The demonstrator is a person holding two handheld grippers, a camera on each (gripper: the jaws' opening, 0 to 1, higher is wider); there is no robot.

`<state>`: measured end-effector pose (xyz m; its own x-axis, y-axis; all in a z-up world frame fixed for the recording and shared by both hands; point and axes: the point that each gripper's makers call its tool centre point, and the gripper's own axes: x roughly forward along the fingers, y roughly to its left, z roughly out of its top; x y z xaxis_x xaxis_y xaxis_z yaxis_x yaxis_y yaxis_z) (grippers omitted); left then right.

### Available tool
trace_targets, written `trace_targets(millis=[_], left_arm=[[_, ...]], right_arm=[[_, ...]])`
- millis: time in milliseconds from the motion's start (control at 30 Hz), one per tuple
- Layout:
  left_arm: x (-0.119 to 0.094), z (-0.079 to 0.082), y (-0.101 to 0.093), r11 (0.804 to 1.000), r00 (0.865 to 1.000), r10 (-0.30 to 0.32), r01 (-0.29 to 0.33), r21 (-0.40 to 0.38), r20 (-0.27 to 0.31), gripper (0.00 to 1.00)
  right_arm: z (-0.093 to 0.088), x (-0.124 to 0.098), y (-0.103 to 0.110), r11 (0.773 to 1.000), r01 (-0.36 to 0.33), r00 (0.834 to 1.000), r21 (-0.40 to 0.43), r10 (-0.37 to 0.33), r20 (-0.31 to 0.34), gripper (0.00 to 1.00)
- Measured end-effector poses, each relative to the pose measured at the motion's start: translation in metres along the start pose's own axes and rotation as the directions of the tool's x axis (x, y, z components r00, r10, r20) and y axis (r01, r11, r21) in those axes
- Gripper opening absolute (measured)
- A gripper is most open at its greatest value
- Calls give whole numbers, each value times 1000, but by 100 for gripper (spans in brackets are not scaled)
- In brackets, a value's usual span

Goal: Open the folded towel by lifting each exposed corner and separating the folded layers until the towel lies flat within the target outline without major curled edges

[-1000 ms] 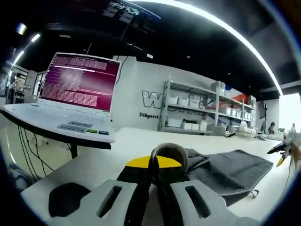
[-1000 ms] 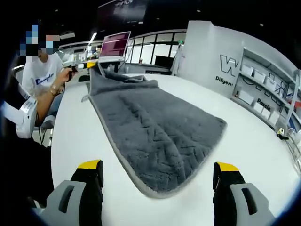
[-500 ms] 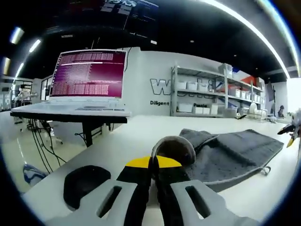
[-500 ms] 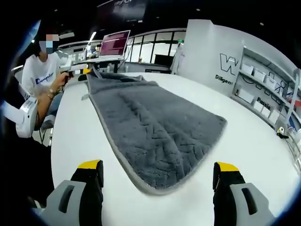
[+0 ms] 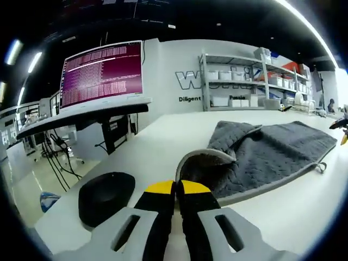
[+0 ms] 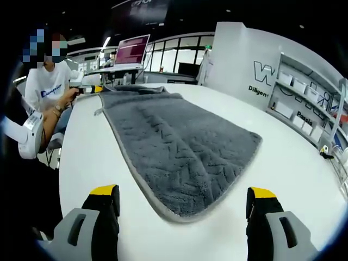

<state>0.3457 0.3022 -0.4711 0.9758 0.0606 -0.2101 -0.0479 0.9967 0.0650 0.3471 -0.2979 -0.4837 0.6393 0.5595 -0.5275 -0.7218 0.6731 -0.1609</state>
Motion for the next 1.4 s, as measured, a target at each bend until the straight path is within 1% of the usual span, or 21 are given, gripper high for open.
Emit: trace_targets(millis=[67, 133, 200, 267, 333, 367, 433, 467, 500, 567, 600, 667, 767, 800, 867, 933, 1100, 1233, 1300, 1367, 1400], left_arm=[[-3, 6, -5, 999, 999, -34, 34, -8, 30, 10], [-7, 10, -8, 998, 998, -51, 52, -25, 45, 21], [-12, 17, -14, 996, 995, -76, 78, -29, 65, 29], [-18, 30, -25, 994, 989, -109, 109, 1, 102, 30], [-22, 45, -42, 988, 979, -155, 153, 22, 133, 30], [-23, 54, -56, 980, 968, -201, 199, 28, 151, 31], [-22, 70, -80, 957, 940, -288, 287, 34, 183, 34], [-21, 75, -92, 942, 923, -336, 332, 52, 190, 35], [-20, 81, -105, 923, 901, -385, 379, 68, 201, 38], [-15, 84, -121, 904, 885, -426, 419, 80, 188, 42], [-12, 85, -130, 893, 875, -449, 437, 107, 178, 45], [-3, 83, -148, 868, 858, -494, 478, 132, 139, 51], [8, 85, -165, 844, 834, -537, 528, 98, 127, 64], [12, 85, -168, 841, 832, -541, 533, 90, 122, 68], [19, 83, -174, 837, 831, -547, 541, 84, 104, 69], [28, 75, -177, 839, 840, -540, 532, 119, 49, 69], [47, 73, -183, 844, 848, -530, 526, 107, 18, 76], [60, 69, -193, 829, 836, -548, 547, 113, -29, 75], [64, 66, -200, 815, 824, -564, 566, 124, -59, 70], [68, 67, -207, 802, 812, -580, 583, 129, -67, 65], [69, 67, -210, 796, 806, -588, 591, 128, -70, 65]], right_arm=[[0, 0, 0, 1000, 1, 1000, 1, -1, 3, 99], [0, -1, 0, 1000, 1, 1000, 1, -1, 3, 99], [1, -1, 0, 1000, 4, 1000, 2, -4, 7, 99], [2, -2, 0, 1000, 4, 1000, 3, -4, 7, 99], [2, -2, 0, 1000, 6, 1000, -1, -6, 3, 99], [2, -2, 0, 1000, 7, 1000, -3, -7, 3, 99], [4, -3, 1, 1000, 5, 1000, -5, -5, 9, 99], [5, -3, 2, 1000, 5, 1000, -6, -5, 13, 99], [5, -3, 1, 1000, 5, 1000, -6, -5, 17, 99], [6, -3, 1, 1000, 4, 1000, -6, -4, 19, 99], [7, -3, 1, 1000, 3, 1000, -6, -3, 20, 99], [7, -2, 1, 1000, -1, 1000, -4, 1, 18, 99], [9, -2, 2, 1000, -6, 1000, -7, 6, 28, 99], [9, -2, 2, 1000, -8, 1000, -7, 8, 30, 99], [9, -1, 2, 1000, -10, 999, -8, 10, 32, 99], [8, -2, 2, 1000, -12, 999, -11, 12, 30, 99], [12, -1, 2, 1000, -15, 999, -8, 16, 52, 99], [12, 1, 2, 1000, -22, 998, -10, 22, 54, 99], [12, 2, 3, 1000, -25, 998, -11, 26, 60, 99], [12, 3, 3, 1000, -26, 998, -9, 27, 62, 99], [12, 3, 3, 1000, -27, 998, -9, 28, 64, 99]])
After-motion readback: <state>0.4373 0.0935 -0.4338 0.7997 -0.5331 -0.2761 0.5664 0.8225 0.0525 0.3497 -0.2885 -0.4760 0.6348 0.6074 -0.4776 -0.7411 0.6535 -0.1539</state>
